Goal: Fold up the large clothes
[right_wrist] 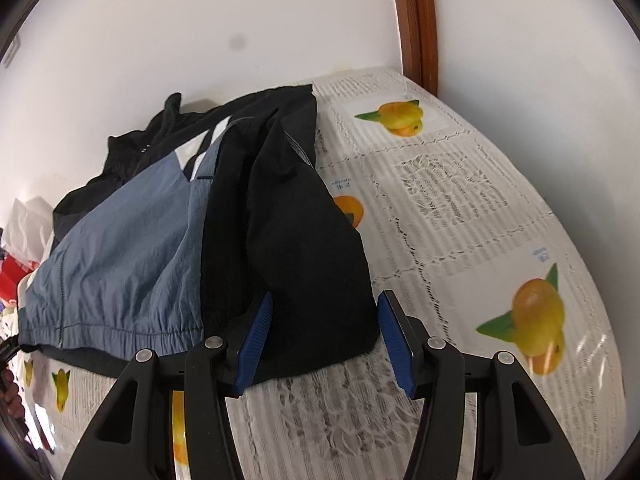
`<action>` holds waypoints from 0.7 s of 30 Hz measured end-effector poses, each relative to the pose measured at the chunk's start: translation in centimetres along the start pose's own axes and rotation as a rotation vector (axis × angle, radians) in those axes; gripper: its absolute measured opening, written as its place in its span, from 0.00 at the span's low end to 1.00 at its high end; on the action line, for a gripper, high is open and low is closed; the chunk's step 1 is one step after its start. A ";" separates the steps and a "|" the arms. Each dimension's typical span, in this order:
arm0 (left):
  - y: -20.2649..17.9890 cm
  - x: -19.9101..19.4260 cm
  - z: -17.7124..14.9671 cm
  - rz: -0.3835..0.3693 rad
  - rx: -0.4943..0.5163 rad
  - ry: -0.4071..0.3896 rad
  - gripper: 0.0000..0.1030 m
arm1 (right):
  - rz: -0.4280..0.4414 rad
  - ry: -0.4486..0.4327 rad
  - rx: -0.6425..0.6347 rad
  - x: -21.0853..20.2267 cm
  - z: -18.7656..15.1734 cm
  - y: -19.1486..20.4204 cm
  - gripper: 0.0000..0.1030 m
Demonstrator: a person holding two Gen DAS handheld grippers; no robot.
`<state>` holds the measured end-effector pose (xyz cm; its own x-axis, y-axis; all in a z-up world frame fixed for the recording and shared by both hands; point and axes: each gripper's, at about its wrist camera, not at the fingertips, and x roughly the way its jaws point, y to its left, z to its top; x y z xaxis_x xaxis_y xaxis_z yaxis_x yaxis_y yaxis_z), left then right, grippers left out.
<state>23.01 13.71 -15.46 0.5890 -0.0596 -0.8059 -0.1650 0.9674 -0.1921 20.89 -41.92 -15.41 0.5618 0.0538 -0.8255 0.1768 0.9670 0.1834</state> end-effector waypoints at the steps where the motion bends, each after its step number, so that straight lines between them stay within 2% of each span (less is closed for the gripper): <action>1: -0.1 0.2 0.1 0.001 0.002 0.002 0.42 | -0.002 0.002 0.001 0.3 0.1 0.1 0.52; 3: -0.5 0.4 0.2 0.002 0.009 0.009 0.41 | -0.004 -0.002 0.001 0.8 0.2 0.3 0.52; 5: -0.8 0.4 0.2 -0.002 0.016 0.008 0.35 | -0.003 -0.001 -0.003 1.1 0.2 0.4 0.48; 8: -0.6 -0.1 -0.2 0.027 -0.004 -0.024 0.16 | 0.008 0.003 -0.015 1.2 0.1 0.6 0.33; 9: -0.6 -0.3 -0.3 0.010 -0.002 -0.019 0.11 | 0.012 0.003 -0.021 1.1 0.1 0.7 0.18; 10: -0.6 -0.4 -0.4 0.008 0.002 -0.019 0.10 | 0.027 0.004 -0.027 0.8 0.0 0.9 0.13; 15: -0.7 -2.0 -1.5 0.036 0.027 -0.036 0.08 | 0.000 0.003 -0.066 -0.5 -0.8 1.8 0.10; 21: 0.8 -4.9 -3.3 0.001 0.001 -0.019 0.08 | 0.018 0.032 -0.065 -2.9 -3.0 1.3 0.09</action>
<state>17.34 13.95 -13.49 0.6042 -0.0541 -0.7950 -0.1648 0.9676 -0.1911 17.10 -40.04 -14.37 0.5384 0.0783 -0.8390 0.1137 0.9798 0.1644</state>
